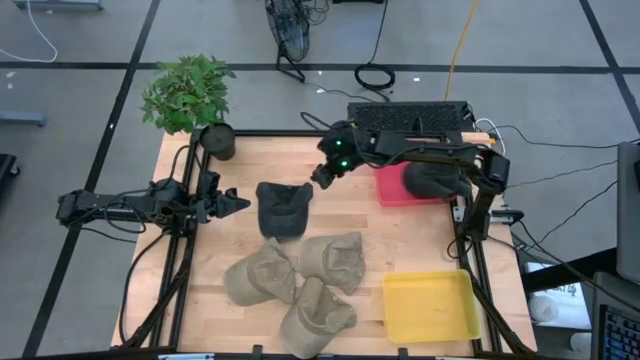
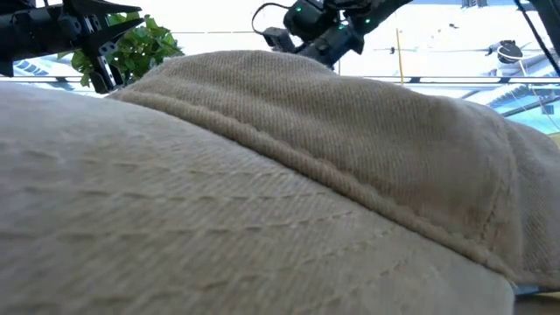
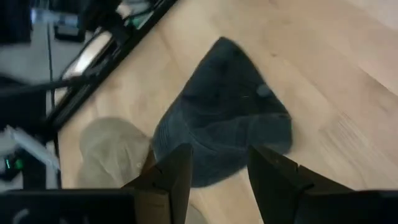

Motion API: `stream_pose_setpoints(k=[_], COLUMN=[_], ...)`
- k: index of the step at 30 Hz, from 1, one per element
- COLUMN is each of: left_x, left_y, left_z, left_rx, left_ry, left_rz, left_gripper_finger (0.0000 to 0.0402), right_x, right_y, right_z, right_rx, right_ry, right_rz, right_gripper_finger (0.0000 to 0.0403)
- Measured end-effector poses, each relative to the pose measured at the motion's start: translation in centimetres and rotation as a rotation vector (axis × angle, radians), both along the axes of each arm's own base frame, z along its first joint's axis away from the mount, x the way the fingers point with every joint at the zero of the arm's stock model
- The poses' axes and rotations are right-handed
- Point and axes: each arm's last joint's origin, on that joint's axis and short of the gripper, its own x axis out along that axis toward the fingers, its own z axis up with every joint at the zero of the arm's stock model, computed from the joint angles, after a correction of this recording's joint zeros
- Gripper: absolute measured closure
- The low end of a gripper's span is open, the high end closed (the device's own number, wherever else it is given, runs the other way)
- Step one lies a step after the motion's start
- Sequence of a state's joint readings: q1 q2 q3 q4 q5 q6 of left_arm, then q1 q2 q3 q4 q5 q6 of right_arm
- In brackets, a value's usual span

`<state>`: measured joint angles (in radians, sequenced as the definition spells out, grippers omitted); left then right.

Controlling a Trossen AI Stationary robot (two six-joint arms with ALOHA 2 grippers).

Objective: Pick & Place hat
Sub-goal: Put the black cap into the red bin

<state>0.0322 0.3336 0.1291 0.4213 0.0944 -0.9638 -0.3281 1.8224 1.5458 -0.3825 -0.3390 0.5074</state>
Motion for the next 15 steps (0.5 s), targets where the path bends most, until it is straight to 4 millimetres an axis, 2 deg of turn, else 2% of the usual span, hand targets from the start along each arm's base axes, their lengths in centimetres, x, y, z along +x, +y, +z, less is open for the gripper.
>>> stream_pose_setpoints(k=[3,6,10,12,15], left_x=[0.0,0.0,0.0,0.1,-0.7], left_y=[0.0,0.0,-0.1,-0.2,-0.2], left_z=[0.0,0.0,-0.1,-0.2,0.0], left_rx=[-0.001,-0.008,0.042,0.093,0.208], left_ry=[0.0,0.001,0.014,0.15,0.566], left_rz=[0.0,-0.002,-0.037,-0.079,-0.102], left_gripper_finger=[0.035,0.035,0.035,0.035,0.035], right_x=[1.4,3.0,4.0,4.1,3.3], right_y=[1.1,2.8,4.9,5.7,6.7], right_z=[0.7,2.4,3.1,3.6,5.8], right_rx=[-0.083,-0.207,-0.276,-0.273,-0.298], right_ry=[-0.037,-0.112,-0.094,-0.117,-0.174], right_rz=[0.101,0.23,0.312,0.32,0.308], right_gripper_finger=[0.0261,0.0261,0.0261,0.0261,0.0261])
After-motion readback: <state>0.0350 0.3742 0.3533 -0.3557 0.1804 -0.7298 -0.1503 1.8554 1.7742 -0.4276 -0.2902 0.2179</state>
